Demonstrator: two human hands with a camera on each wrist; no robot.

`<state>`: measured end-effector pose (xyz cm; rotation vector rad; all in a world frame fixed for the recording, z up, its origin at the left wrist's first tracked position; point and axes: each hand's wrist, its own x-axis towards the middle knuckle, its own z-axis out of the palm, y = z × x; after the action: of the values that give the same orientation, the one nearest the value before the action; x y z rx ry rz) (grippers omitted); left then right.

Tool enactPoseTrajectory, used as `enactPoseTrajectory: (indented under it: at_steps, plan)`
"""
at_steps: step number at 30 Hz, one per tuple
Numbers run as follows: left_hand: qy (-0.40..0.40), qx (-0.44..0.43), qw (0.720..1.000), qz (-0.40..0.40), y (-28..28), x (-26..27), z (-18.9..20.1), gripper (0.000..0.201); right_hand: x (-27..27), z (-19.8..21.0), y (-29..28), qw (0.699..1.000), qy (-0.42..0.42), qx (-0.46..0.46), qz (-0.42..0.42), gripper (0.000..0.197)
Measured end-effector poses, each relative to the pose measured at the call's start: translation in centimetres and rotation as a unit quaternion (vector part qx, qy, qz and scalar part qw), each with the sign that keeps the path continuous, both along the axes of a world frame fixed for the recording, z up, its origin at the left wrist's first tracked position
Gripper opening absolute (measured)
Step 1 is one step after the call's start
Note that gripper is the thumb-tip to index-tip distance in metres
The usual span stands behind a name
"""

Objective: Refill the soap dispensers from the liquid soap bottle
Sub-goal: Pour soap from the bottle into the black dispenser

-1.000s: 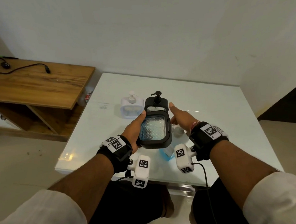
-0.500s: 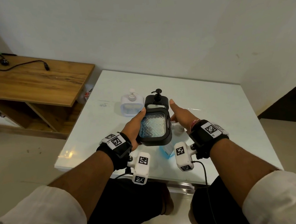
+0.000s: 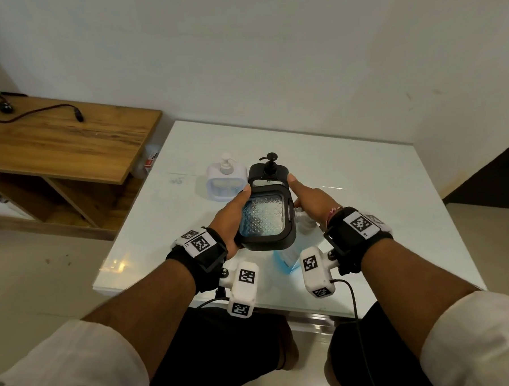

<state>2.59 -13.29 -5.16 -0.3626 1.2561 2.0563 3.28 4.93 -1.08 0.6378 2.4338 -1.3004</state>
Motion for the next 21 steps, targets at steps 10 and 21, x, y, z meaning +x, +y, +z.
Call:
enactPoseTrajectory:
  at_steps: [10,21]
  plan:
    - [-0.004,0.007,1.000,0.003,0.1,0.1,-0.2,0.057,-0.3,-1.0,0.3,1.000,0.001,0.006,-0.015,0.079]
    - [-0.004,0.005,1.000,0.006,-0.1,0.2,-0.7,0.057,-0.3,-1.5,0.3,0.997,0.029,0.066,-0.035,0.072]
